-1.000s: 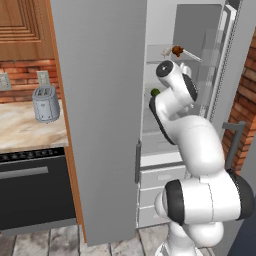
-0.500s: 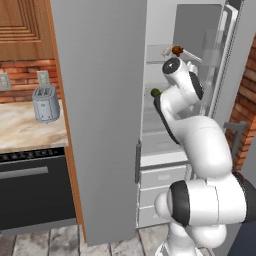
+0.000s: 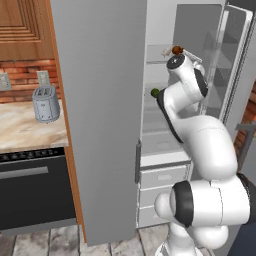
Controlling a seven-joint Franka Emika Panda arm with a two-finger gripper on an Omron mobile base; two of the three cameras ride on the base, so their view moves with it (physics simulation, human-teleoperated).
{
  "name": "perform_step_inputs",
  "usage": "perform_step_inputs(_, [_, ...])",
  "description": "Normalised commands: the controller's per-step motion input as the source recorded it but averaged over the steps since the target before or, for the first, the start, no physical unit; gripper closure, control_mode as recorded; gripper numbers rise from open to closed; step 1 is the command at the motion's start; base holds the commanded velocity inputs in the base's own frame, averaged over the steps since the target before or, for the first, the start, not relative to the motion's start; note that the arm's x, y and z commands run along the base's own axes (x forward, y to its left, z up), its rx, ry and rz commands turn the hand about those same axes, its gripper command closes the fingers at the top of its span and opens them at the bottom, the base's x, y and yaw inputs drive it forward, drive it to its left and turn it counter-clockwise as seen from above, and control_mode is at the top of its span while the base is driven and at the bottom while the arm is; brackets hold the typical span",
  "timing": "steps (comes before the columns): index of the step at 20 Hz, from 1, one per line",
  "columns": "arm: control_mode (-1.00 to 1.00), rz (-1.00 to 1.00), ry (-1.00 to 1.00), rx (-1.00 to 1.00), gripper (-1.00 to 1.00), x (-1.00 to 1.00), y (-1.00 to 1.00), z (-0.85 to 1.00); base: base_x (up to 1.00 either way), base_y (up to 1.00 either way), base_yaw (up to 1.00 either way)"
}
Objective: Gather the mushroom and lime from the fridge and place them on a tray on the dining counter. Then gather the chicken drumstick and fish from the fridge and place them on the other tray.
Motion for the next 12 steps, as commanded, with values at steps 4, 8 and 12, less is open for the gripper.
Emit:
perform_step_inputs(4, [-1.0, -0.16, 0.0, 0.01, -1.0, -0.08, -0.36, -0.08, 0.0, 0.0, 0.0])
perform_step_inputs(8, [-1.0, -0.17, 0.0, 0.0, -1.0, -0.01, -0.48, -0.06, 0.0, 0.0, 0.0])
perform_step_inputs(12, [-1.0, -0.17, -0.01, 0.0, -1.0, 0.0, -0.35, -0.12, 0.0, 0.0, 0.0])
